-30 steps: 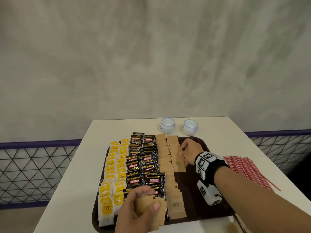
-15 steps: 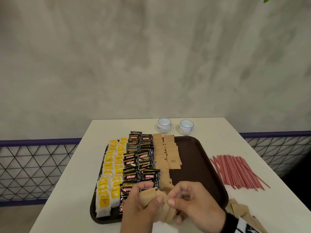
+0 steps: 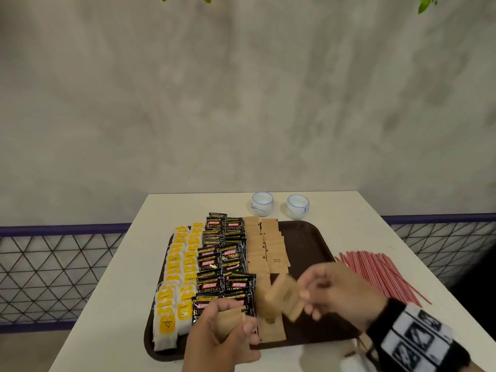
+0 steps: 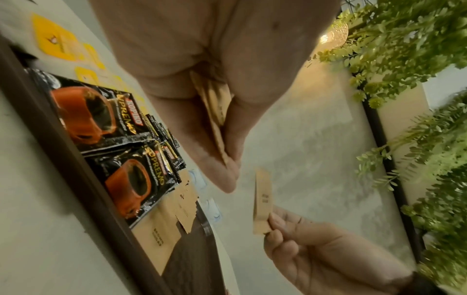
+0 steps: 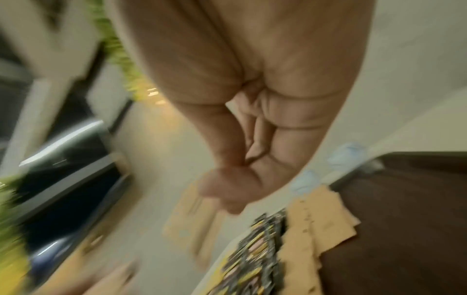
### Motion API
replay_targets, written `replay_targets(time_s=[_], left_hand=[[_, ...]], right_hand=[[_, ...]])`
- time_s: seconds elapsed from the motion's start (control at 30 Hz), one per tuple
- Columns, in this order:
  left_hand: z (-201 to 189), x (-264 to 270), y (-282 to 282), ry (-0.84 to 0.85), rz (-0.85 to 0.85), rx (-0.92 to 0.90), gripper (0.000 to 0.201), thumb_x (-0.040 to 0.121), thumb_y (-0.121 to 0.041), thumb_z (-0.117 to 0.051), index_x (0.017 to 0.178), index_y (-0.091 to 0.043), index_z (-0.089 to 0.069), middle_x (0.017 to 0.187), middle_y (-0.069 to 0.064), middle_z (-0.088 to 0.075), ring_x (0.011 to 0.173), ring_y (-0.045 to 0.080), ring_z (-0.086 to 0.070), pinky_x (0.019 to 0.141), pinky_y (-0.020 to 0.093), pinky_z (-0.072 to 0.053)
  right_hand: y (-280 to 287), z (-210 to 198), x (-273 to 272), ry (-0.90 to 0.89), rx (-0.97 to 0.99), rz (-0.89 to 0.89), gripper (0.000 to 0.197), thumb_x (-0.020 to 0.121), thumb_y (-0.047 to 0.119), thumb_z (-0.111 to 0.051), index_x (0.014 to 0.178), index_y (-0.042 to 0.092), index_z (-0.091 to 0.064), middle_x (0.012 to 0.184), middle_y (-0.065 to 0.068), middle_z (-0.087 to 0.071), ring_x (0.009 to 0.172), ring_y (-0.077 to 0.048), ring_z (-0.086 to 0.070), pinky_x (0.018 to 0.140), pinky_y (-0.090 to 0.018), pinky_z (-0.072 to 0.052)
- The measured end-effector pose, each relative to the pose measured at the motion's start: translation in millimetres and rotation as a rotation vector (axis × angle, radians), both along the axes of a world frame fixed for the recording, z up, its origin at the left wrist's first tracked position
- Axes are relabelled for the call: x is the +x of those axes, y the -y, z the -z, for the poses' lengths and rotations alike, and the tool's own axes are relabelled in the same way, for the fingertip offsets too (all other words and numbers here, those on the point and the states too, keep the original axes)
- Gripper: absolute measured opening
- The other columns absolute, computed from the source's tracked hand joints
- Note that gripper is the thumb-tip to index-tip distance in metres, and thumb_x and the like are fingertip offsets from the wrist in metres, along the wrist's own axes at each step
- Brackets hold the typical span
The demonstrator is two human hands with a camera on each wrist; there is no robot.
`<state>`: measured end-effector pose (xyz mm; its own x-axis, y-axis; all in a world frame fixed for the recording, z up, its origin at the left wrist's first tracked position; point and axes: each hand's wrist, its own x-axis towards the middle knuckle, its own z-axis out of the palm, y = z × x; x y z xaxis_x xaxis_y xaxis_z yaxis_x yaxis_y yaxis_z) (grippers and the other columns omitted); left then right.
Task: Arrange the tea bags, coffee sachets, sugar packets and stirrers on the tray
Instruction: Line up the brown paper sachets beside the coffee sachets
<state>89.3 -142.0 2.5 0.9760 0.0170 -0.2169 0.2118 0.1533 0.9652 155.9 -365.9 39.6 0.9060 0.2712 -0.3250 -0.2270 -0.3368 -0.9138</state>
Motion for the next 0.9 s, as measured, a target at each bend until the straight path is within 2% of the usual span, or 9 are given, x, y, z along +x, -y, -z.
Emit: replay_targets(time_s=[0.1, 0.17, 0.2, 0.3, 0.43, 0.6, 0.73, 0.8, 0.9], left_hand=[[3.0, 1.0, -5.6, -0.049, -0.053, -0.041, 0.025, 0.079, 0.008, -0.066, 0.098, -0.002, -0.055, 0.077, 0.019, -0.073, 0.067, 0.034, -0.069, 0.058, 0.047, -0.058], [4.4, 1.3, -5.9, -0.055, -0.050, -0.049, 0.027, 0.078, 0.007, -0.067, 0.099, -0.002, -0.054, 0.078, 0.019, -0.073, 0.069, 0.036, -0.068, 0.060, 0.049, -0.057], [3.6, 0.9, -6.1, -0.059, -0.051, -0.052, 0.028, 0.078, 0.006, -0.068, 0.100, -0.002, -0.054, 0.078, 0.020, -0.073, 0.070, 0.036, -0.068, 0.061, 0.049, -0.057], [4.4, -0.4, -8.7, -0.064, -0.059, -0.037, 0.026, 0.078, 0.005, -0.069, 0.099, -0.003, -0.054, 0.078, 0.018, -0.073, 0.069, 0.035, -0.070, 0.059, 0.046, -0.058], [6.4, -2.1, -15.1, -0.058, -0.108, -0.033, 0.025, 0.078, 0.004, -0.069, 0.097, -0.003, -0.055, 0.076, 0.018, -0.073, 0.065, 0.032, -0.069, 0.055, 0.043, -0.057], [6.4, -1.4, -16.6, -0.064, -0.111, -0.021, 0.026, 0.077, 0.002, -0.070, 0.097, -0.005, -0.056, 0.077, 0.016, -0.073, 0.064, 0.029, -0.070, 0.056, 0.044, -0.058], [6.6, 0.7, -16.8, -0.062, -0.120, -0.013, 0.023, 0.079, 0.004, -0.067, 0.096, -0.005, -0.056, 0.076, 0.015, -0.073, 0.062, 0.027, -0.070, 0.054, 0.042, -0.058], [5.9, 1.9, -15.5, -0.061, -0.126, -0.015, 0.020, 0.083, 0.006, -0.062, 0.097, -0.007, -0.056, 0.076, 0.014, -0.073, 0.064, 0.027, -0.069, 0.053, 0.039, -0.058], [7.4, 4.1, -10.1, -0.009, -0.122, 0.023, 0.019, 0.088, 0.003, -0.057, 0.101, -0.010, -0.055, 0.078, 0.009, -0.075, 0.075, 0.025, -0.068, 0.058, 0.034, -0.057]], right_hand=[[0.8, 20.8, 36.5, -0.121, 0.124, 0.369, 0.008, 0.088, -0.010, -0.056, 0.084, -0.004, -0.060, 0.076, -0.018, -0.068, 0.065, -0.023, -0.066, 0.063, -0.033, -0.056], [-4.2, 38.1, 56.8, -0.243, 0.196, 0.495, 0.009, 0.087, -0.012, -0.055, 0.094, -0.008, -0.060, 0.094, -0.024, -0.065, 0.083, -0.028, -0.068, 0.067, -0.033, -0.058], [-6.5, 45.7, 65.3, -0.275, 0.199, 0.517, 0.017, 0.087, -0.013, -0.055, 0.104, -0.011, -0.059, 0.099, -0.025, -0.064, 0.086, -0.028, -0.066, 0.068, -0.032, -0.058], [-8.8, 65.8, 89.0, -0.278, 0.061, 0.496, 0.035, 0.085, -0.013, -0.056, 0.120, -0.015, -0.052, 0.089, -0.017, -0.061, 0.077, -0.022, -0.064, 0.064, -0.025, -0.056], [-10.1, 80.6, 108.4, -0.297, -0.065, 0.465, 0.038, 0.085, -0.010, -0.058, 0.122, -0.012, -0.052, 0.087, -0.013, -0.060, 0.077, -0.021, -0.064, 0.061, -0.022, -0.055], [-16.5, 92.4, 115.6, -0.303, -0.148, 0.438, 0.031, 0.085, -0.006, -0.059, 0.116, -0.008, -0.056, 0.085, -0.013, -0.063, 0.077, -0.023, -0.067, 0.067, -0.028, -0.059], [-19.6, 91.6, 112.8, -0.308, -0.249, 0.404, 0.031, 0.077, 0.000, -0.071, 0.107, -0.003, -0.063, 0.084, -0.013, -0.065, 0.081, -0.028, -0.069, 0.079, -0.039, -0.060], [-24.2, 84.2, 108.6, -0.310, -0.322, 0.422, 0.021, 0.077, 0.004, -0.073, 0.097, 0.000, -0.067, 0.074, -0.013, -0.065, 0.067, -0.027, -0.066, 0.073, -0.041, -0.061], [-36.4, 59.8, 92.1, -0.203, -0.351, 0.405, 0.005, 0.084, 0.008, -0.066, 0.086, 0.004, -0.063, 0.073, -0.012, -0.062, 0.057, -0.023, -0.059, 0.051, -0.029, -0.053]])
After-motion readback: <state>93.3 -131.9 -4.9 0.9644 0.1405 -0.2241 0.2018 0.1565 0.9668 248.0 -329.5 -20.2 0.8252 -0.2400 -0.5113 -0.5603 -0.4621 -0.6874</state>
